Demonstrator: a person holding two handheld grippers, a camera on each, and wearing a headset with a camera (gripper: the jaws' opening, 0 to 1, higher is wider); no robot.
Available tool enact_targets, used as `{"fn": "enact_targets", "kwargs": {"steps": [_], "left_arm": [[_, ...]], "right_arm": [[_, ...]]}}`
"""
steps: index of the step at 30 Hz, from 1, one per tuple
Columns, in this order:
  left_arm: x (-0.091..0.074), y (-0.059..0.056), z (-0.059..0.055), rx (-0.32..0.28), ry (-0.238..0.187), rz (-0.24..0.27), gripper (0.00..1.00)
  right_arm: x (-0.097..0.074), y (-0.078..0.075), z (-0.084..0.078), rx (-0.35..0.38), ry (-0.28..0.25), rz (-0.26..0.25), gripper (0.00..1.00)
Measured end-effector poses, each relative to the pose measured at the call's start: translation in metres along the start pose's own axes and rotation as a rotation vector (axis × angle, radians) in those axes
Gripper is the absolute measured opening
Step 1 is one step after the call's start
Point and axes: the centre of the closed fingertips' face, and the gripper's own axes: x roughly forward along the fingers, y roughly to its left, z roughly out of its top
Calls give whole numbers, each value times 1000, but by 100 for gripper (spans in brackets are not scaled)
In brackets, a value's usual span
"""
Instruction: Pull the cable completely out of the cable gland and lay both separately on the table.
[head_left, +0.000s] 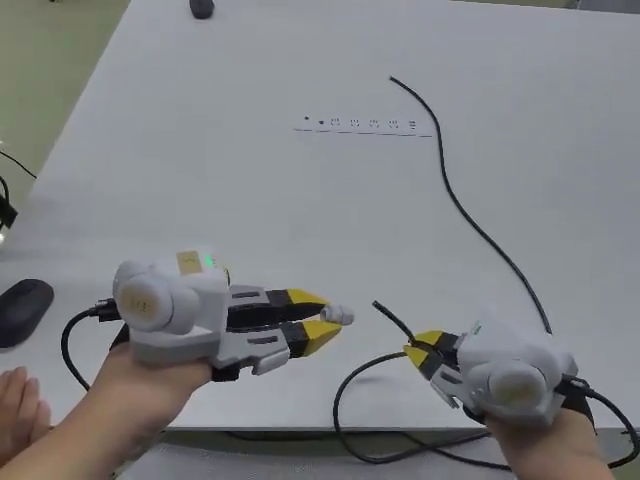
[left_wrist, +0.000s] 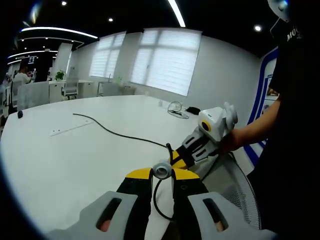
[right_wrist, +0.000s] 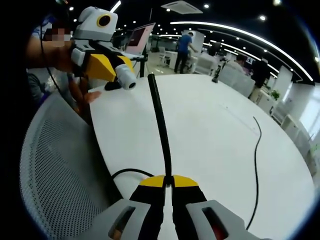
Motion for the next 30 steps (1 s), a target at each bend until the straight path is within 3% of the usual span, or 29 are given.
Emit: {"fn": "enact_targets", "kwargs": {"steps": [12,20,30], "left_arm": [[2,0,-1,10,6,-4,15],[-2,7,-11,2,6,13,15],[-12,18,-27,-19,4,47,15]], "right_arm": [[1,-4,13,21,-21,0,0],[6,-8,37,53,-45,11,0],[23,-16,80,4,-49,33,0]]}}
